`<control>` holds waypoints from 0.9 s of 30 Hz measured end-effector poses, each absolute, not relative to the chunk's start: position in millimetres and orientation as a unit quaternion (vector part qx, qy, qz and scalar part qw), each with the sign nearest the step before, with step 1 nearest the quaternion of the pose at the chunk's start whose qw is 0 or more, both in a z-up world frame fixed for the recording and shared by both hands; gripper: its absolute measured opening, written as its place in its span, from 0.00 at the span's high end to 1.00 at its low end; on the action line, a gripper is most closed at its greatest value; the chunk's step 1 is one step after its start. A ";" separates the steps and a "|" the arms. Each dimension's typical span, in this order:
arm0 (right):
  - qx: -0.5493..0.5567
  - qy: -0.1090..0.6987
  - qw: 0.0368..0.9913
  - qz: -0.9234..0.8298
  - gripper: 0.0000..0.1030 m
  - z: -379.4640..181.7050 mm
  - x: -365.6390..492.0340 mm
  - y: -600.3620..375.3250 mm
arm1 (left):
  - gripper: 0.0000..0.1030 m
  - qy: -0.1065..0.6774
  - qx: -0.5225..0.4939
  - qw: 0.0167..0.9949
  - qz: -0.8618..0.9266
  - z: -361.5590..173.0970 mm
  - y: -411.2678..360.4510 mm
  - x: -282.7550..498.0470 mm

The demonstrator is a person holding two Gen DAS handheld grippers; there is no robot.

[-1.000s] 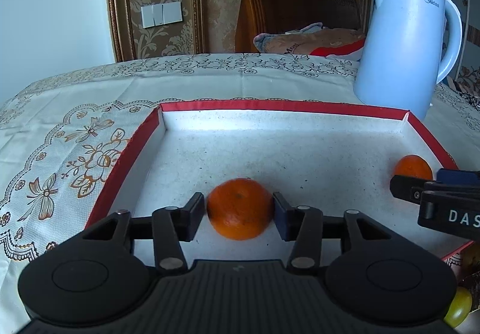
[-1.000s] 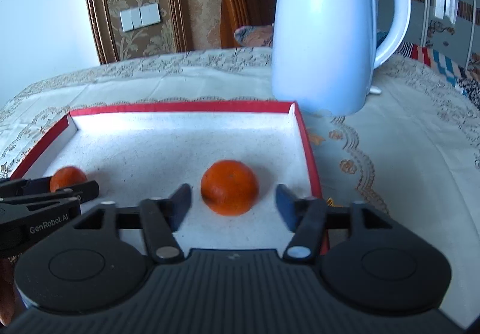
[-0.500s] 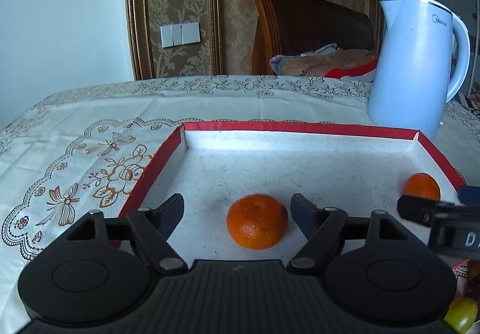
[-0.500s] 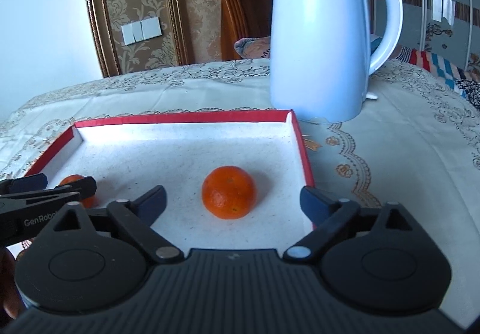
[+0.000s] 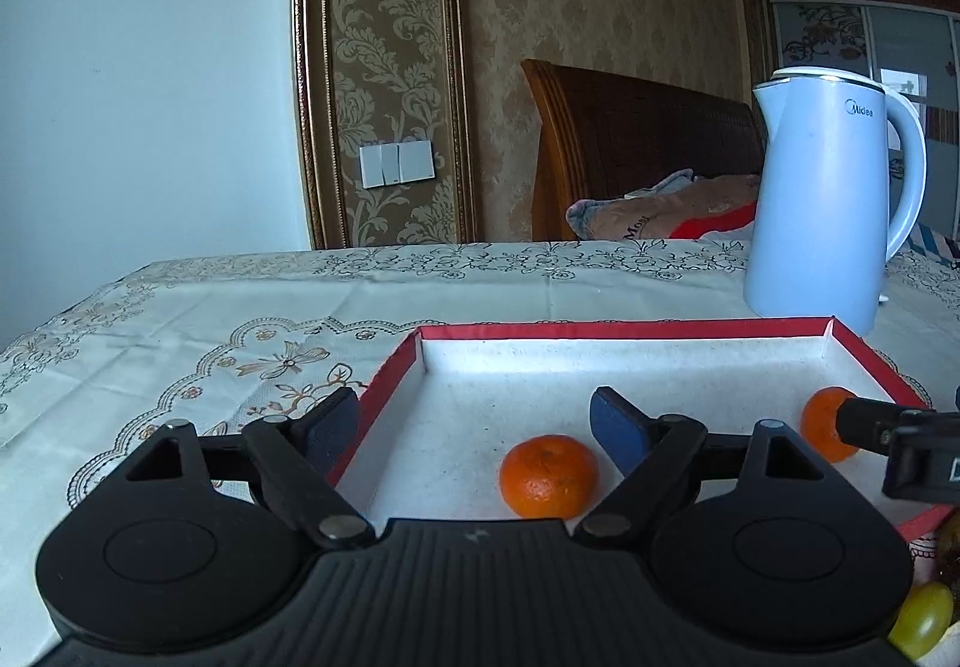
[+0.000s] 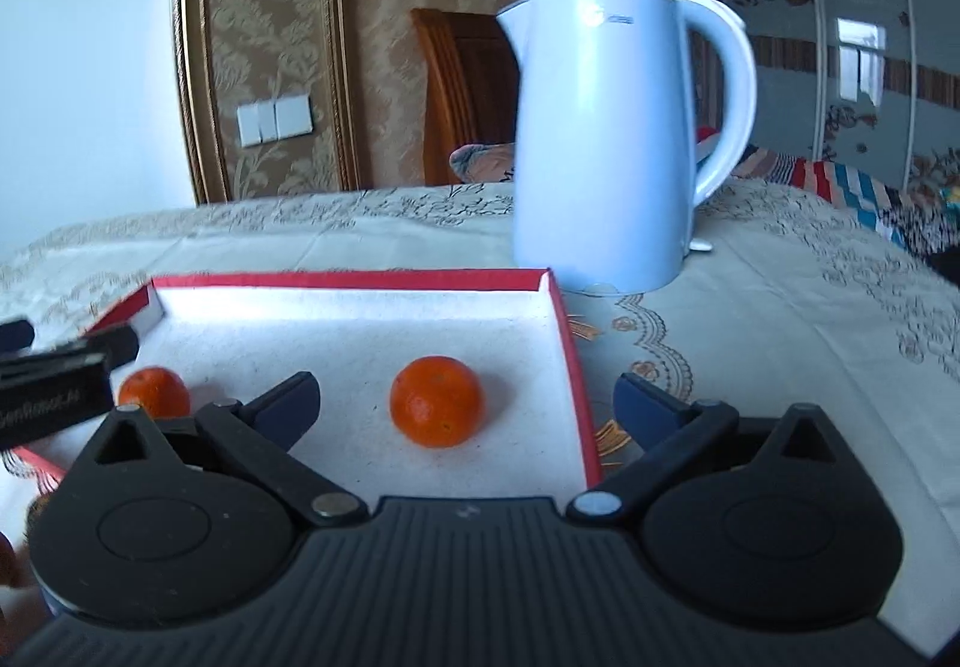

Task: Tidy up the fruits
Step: 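Lower the oranges onto the tray floor and open both grippers, then withdraw both grippers and move the left gripper toward the brown kiwi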

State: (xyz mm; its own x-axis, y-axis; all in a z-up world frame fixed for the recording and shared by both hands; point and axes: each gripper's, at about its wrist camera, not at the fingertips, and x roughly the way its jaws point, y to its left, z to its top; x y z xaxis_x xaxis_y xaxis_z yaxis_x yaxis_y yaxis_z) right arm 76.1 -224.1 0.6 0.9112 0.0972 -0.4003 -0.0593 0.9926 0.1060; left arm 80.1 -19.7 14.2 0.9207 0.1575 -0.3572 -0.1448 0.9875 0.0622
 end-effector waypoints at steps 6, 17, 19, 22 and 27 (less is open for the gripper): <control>0.081 0.221 0.971 0.049 0.00 -5.2 71.5 -232.9 | 0.18 0.186 -0.010 0.980 0.064 16.6 -13.3 63.6; 0.081 0.213 0.972 0.054 0.00 -9.1 46.6 -234.2 | 0.18 0.179 0.005 0.982 0.053 13.5 -20.0 37.7; 0.077 0.214 0.972 0.055 0.00 -9.6 42.5 -233.6 | 0.18 0.182 -0.002 0.982 0.046 13.8 -16.7 30.5; 0.067 0.211 0.973 0.060 0.00 -9.9 31.7 -231.7 | 0.18 0.181 -0.011 0.983 0.037 14.6 -11.2 17.6; 0.055 0.198 0.976 0.069 0.00 -10.3 13.6 -229.0 | 0.18 0.178 -0.008 0.983 0.031 14.0 -10.6 9.4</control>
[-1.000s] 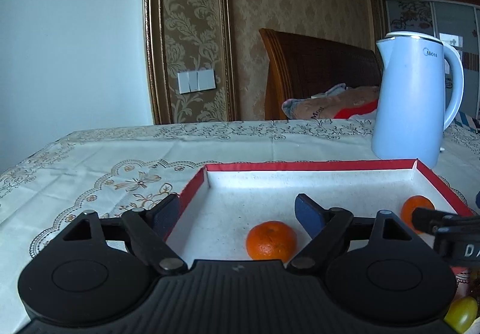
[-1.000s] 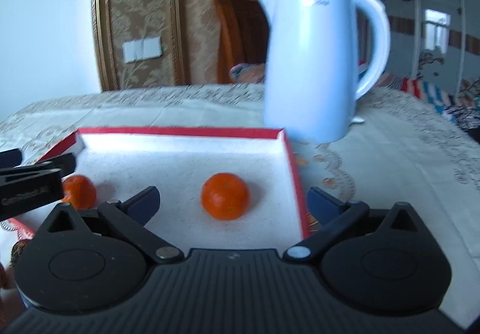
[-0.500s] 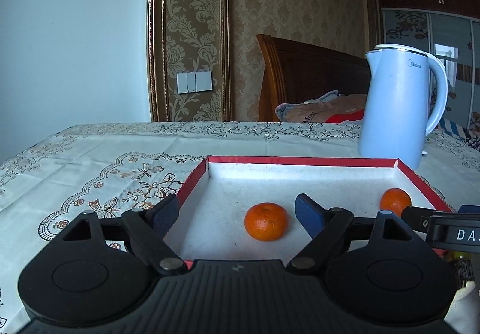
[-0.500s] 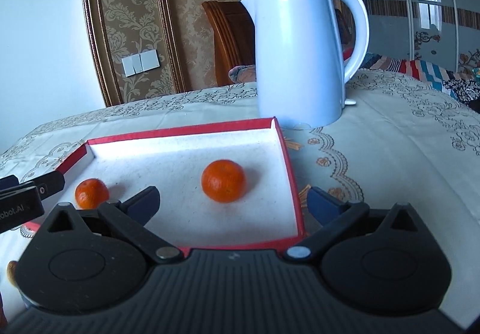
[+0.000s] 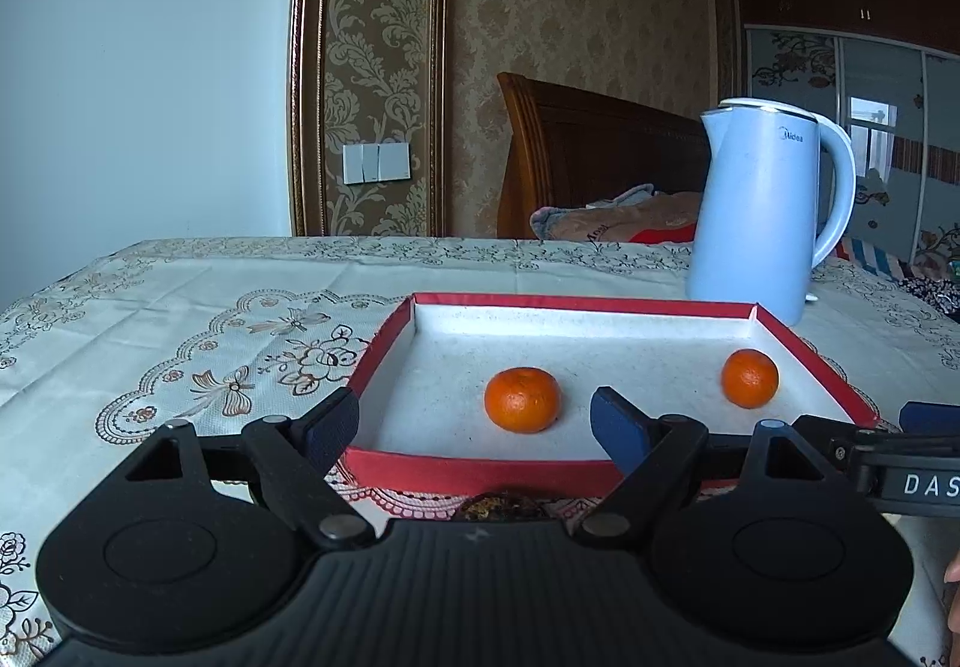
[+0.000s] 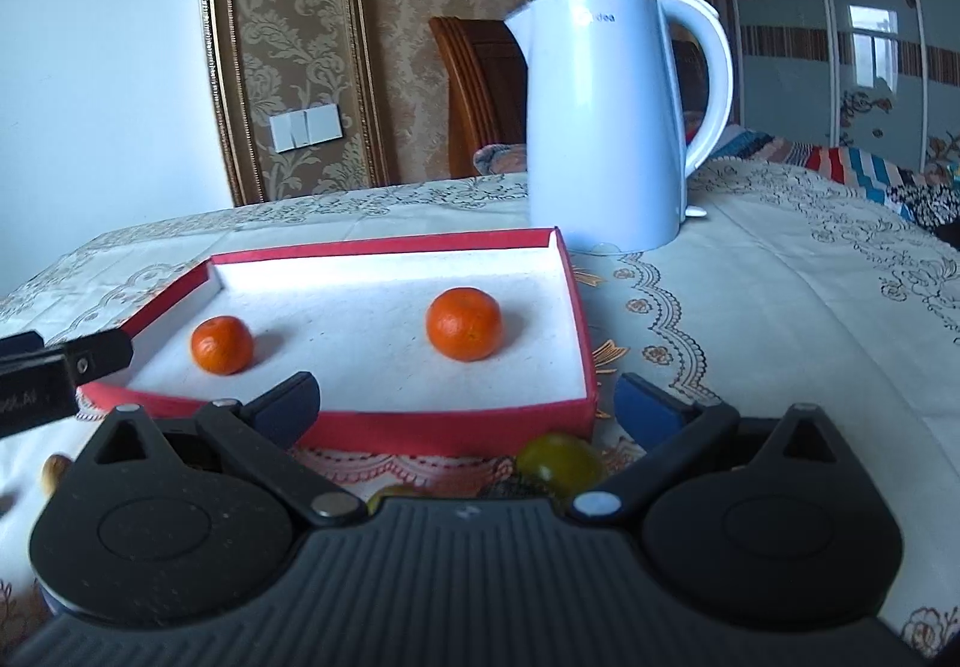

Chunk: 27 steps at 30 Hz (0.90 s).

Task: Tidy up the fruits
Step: 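Withdraw both grippers and move the left gripper toward the brown kiwi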

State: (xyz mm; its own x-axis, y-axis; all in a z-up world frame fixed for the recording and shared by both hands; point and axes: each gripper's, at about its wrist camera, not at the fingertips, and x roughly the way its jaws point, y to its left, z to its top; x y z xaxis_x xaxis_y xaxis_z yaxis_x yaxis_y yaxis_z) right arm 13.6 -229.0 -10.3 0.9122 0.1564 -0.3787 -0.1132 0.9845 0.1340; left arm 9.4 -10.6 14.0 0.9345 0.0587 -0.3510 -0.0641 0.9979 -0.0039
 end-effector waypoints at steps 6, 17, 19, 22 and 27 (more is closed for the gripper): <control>0.090 0.196 0.975 0.061 0.00 -12.2 5.6 -241.9 | 0.18 0.188 0.006 0.982 0.025 10.6 -14.5 3.8; 0.091 0.205 0.973 0.058 0.00 -14.4 6.3 -242.7 | 0.18 0.218 -0.024 0.975 0.037 7.9 5.6 -12.5; 0.095 0.207 0.972 0.056 0.00 -14.8 7.2 -244.1 | 0.18 0.225 -0.033 0.973 0.040 7.4 12.9 -15.8; 0.099 0.218 0.969 0.055 0.00 -16.1 10.8 -244.7 | 0.18 0.233 -0.048 0.971 0.040 6.6 23.4 -21.2; 0.103 0.226 0.967 0.053 0.00 -17.9 12.8 -246.6 | 0.18 0.239 -0.049 0.969 0.042 5.4 26.5 -22.6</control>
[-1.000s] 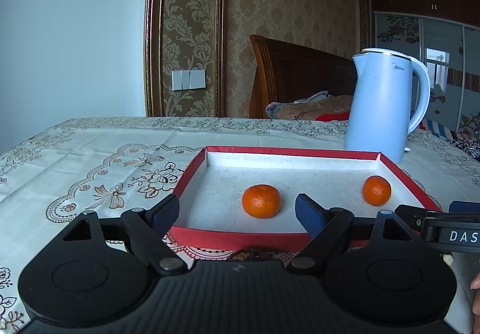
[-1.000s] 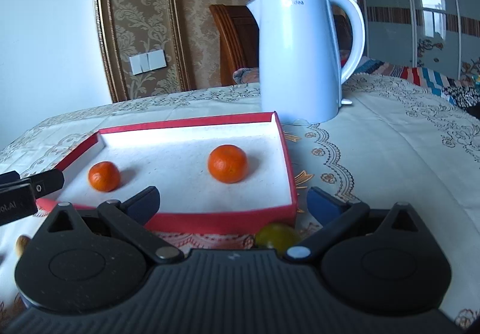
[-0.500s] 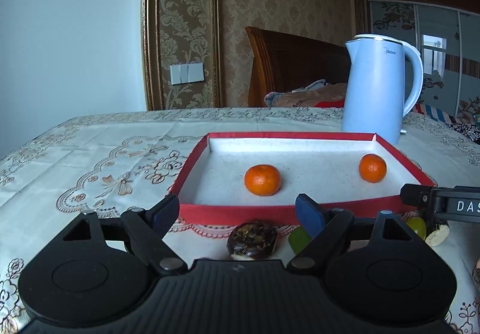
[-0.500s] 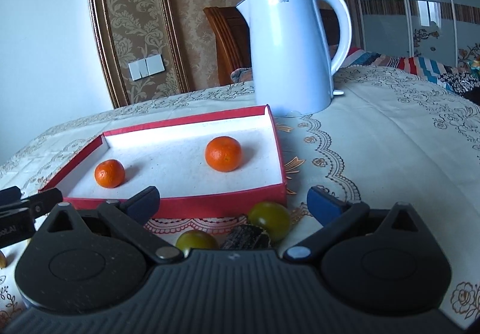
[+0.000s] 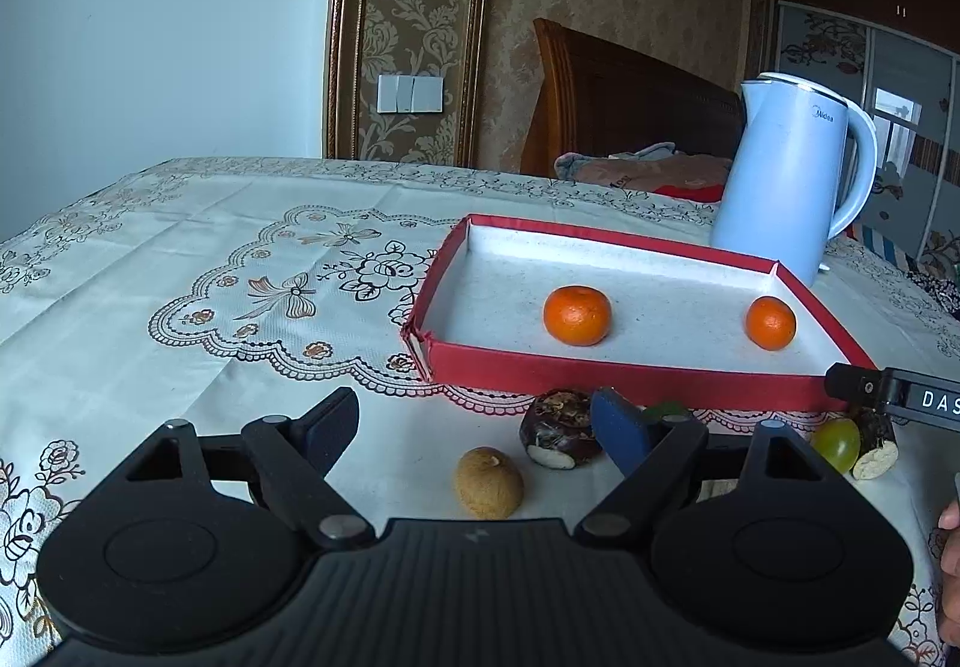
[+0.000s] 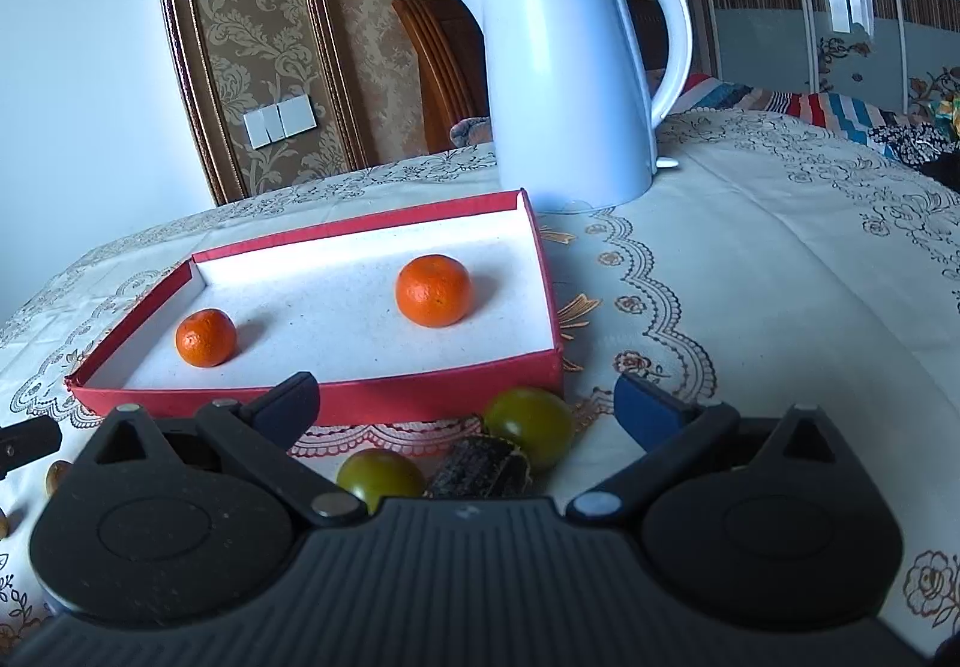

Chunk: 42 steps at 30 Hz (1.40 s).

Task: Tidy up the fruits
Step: 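Withdraw both grippers and move the left gripper toward the brown kiwi, then close the left gripper around the brown kiwi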

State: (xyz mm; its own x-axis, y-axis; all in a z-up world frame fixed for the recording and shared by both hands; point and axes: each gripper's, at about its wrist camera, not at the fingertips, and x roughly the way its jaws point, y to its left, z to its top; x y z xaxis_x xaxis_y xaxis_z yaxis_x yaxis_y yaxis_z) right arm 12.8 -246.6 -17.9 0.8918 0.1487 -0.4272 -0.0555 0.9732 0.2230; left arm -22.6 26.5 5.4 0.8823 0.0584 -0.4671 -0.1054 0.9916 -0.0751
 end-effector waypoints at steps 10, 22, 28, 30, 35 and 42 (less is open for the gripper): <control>0.117 0.235 0.963 0.054 0.00 -20.3 12.4 -250.8 | 0.18 0.234 -0.021 0.970 0.057 9.0 46.0 -47.4; 0.119 0.250 0.959 0.051 0.00 -22.5 17.3 -250.5 | 0.18 0.227 -0.003 0.969 0.103 7.0 87.0 -74.5; 0.118 0.255 0.958 0.051 0.00 -23.3 18.7 -250.2 | 0.18 0.259 0.009 0.963 0.077 -2.3 87.5 -74.6; 0.118 0.257 0.958 0.050 0.00 -23.6 19.2 -249.8 | 0.18 0.262 0.022 0.962 0.079 -7.2 82.5 -72.8; 0.121 0.256 0.958 0.048 0.00 -23.7 18.6 -251.0 | 0.18 0.283 0.036 0.956 0.073 -16.1 76.5 -67.1; 0.121 0.260 0.957 0.046 0.00 -24.2 19.5 -250.5 | 0.29 0.287 0.018 0.956 0.060 -15.9 78.3 -70.3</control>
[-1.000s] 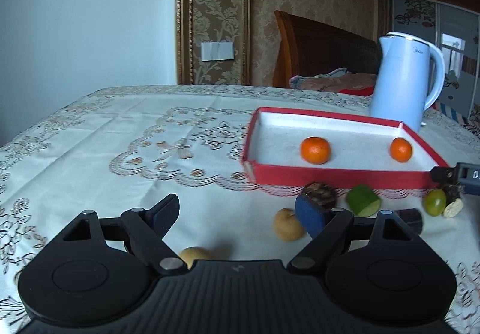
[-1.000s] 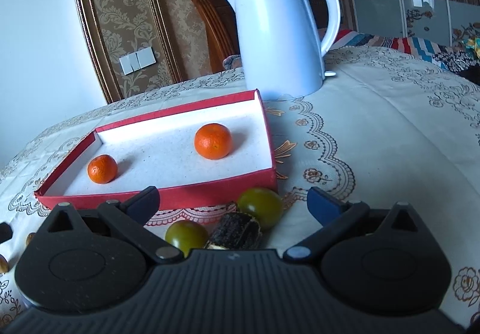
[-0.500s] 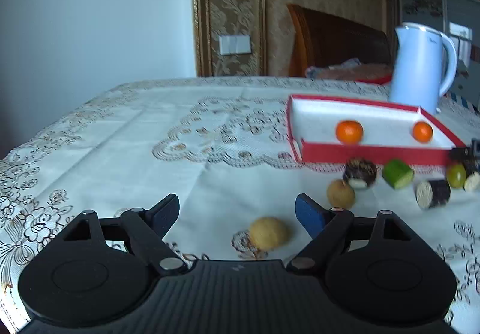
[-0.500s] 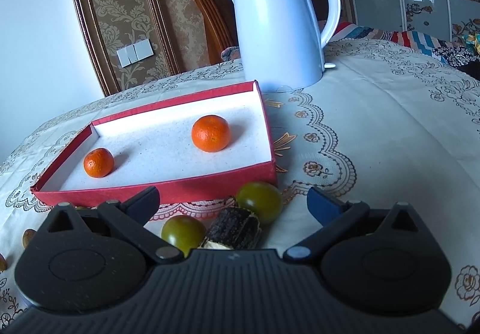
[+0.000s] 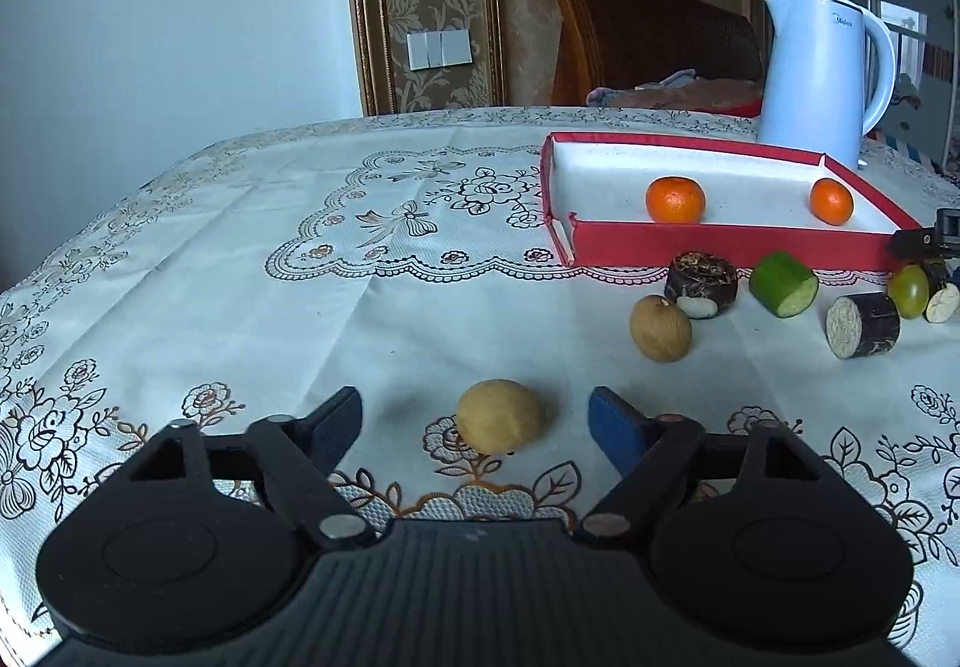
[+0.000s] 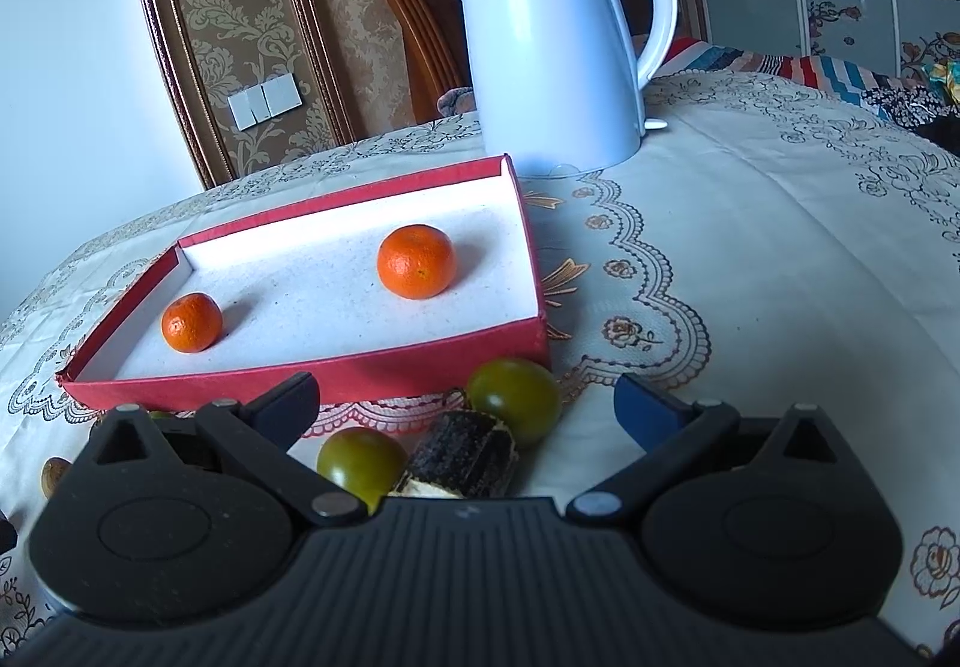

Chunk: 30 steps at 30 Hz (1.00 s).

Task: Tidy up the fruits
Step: 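Close the left gripper around the brown kiwi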

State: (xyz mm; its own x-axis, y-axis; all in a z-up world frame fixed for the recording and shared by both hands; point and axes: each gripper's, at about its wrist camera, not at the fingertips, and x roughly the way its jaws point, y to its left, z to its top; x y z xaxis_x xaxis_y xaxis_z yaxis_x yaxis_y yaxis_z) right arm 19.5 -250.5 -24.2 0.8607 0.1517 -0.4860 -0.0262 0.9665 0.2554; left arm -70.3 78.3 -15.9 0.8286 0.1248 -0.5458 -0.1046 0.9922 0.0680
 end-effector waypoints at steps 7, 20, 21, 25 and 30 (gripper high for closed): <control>0.121 0.265 0.956 0.044 0.00 -24.7 20.7 -250.7 | 0.57 0.296 0.009 0.954 0.038 -17.7 71.7 -67.6; 0.128 0.262 0.955 0.048 0.00 -23.9 19.8 -253.5 | 0.71 0.305 0.025 0.952 0.029 -15.1 36.3 -26.7; 0.126 0.267 0.954 0.051 0.00 -23.7 19.9 -254.7 | 0.71 0.304 0.025 0.952 0.029 -14.7 36.1 -25.3; 0.116 0.268 0.955 0.060 0.00 -23.3 8.4 -268.8 | 0.71 0.311 0.000 0.950 0.020 -17.5 43.8 -21.2; 0.106 0.278 0.952 0.068 0.00 -26.0 -7.2 -290.3 | 0.70 0.309 -0.017 0.951 0.014 -17.6 48.3 -22.1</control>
